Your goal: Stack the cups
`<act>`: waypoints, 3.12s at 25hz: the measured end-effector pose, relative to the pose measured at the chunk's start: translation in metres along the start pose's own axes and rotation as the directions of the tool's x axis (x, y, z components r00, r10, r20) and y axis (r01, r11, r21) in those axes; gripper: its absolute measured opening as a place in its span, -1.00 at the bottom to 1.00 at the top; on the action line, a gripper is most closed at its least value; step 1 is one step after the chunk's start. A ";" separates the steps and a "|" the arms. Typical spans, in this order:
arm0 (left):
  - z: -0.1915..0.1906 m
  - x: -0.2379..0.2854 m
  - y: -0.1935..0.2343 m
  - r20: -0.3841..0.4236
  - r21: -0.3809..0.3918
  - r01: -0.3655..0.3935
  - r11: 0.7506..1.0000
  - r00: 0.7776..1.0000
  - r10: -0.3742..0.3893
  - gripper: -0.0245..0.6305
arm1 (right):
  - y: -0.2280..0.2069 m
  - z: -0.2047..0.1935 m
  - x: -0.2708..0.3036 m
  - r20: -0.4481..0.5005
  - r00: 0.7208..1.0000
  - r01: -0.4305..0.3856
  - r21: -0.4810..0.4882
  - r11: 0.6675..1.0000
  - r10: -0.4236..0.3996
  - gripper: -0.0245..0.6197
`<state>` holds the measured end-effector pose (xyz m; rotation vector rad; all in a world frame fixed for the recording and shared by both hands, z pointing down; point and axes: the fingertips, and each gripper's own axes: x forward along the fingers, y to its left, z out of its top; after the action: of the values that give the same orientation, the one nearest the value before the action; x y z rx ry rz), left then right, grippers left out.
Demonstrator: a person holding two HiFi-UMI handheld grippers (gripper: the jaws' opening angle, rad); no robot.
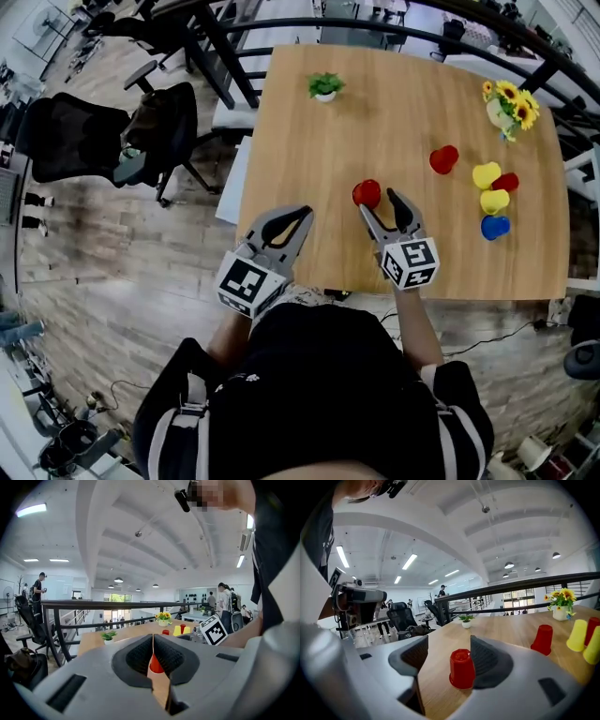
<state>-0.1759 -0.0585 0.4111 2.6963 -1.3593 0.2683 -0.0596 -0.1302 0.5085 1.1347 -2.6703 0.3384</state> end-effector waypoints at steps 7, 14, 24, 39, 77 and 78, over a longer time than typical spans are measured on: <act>-0.009 -0.004 0.014 -0.041 -0.003 -0.027 1.000 0.999 0.026 -0.88 | -0.004 -0.029 0.022 -0.094 0.995 0.019 -0.011 1.000 -0.020 0.01; -0.018 -0.008 0.020 -0.067 -0.002 -0.038 0.999 0.997 0.037 -0.88 | -0.015 -0.051 0.044 -0.142 0.988 0.053 -0.019 0.998 -0.055 -0.02; -0.016 -0.007 0.021 -0.069 0.008 -0.001 1.000 0.998 0.001 -0.88 | -0.009 -0.037 0.030 -0.100 0.992 0.078 0.005 0.997 -0.077 -0.24; -0.004 0.033 -0.019 -0.058 0.054 0.211 0.976 0.976 -0.208 -0.88 | -0.006 -0.070 -0.024 -0.129 0.961 0.251 0.028 0.968 -0.246 -0.24; 0.013 0.115 -0.032 0.008 -0.088 0.201 0.976 0.980 -0.201 -0.88 | -0.207 -0.016 -0.226 -0.002 0.699 0.705 0.168 0.688 -0.715 -0.06; 0.014 0.117 -0.036 0.006 -0.083 0.184 0.979 0.983 -0.184 -0.88 | -0.217 -0.020 -0.230 -0.015 0.702 0.704 0.164 0.691 -0.712 -0.06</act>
<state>-0.0772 -0.1314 0.4208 2.7267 -1.0842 0.1919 0.2559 -0.1157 0.4880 2.1273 -2.0193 0.3723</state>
